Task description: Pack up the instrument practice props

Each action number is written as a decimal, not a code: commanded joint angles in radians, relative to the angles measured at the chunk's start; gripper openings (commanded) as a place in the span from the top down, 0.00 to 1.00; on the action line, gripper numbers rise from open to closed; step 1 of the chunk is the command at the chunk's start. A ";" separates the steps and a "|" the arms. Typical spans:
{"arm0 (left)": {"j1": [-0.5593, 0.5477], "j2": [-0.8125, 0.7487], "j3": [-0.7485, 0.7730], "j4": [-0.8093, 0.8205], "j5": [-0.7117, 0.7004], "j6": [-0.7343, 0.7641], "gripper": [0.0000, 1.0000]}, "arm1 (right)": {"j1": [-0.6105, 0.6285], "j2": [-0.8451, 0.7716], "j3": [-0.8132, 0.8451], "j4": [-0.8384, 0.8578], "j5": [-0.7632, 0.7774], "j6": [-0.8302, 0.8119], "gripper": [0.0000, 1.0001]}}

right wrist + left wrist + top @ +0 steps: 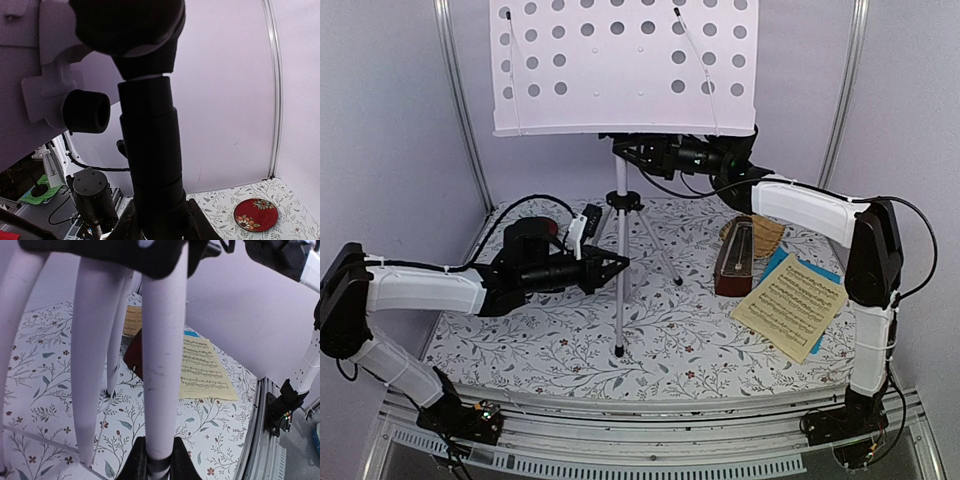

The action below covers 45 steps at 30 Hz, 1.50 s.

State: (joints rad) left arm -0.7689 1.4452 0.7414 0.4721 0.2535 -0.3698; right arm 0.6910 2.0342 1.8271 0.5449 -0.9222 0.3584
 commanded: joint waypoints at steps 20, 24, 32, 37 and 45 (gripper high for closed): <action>-0.066 -0.076 -0.070 0.298 -0.169 0.169 0.82 | 0.111 -0.185 -0.254 0.036 0.112 -0.136 0.99; -0.102 -0.076 -0.108 0.270 -0.252 0.179 0.57 | 0.116 -0.224 -0.334 0.103 0.159 -0.139 0.99; -0.193 -0.074 -0.190 0.354 -0.499 0.156 0.33 | 0.116 -0.253 -0.390 0.161 0.198 -0.123 0.99; -0.208 -0.084 -0.241 0.457 -0.564 0.122 0.26 | 0.116 -0.253 -0.393 0.166 0.200 -0.117 0.99; -0.205 0.012 -0.145 0.470 -0.462 0.187 0.10 | 0.117 -0.253 -0.403 0.186 0.198 -0.101 0.99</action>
State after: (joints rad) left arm -0.9653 1.4025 0.5262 0.9016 -0.2409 -0.2188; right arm 0.8043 1.8202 1.4406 0.6975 -0.7170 0.2459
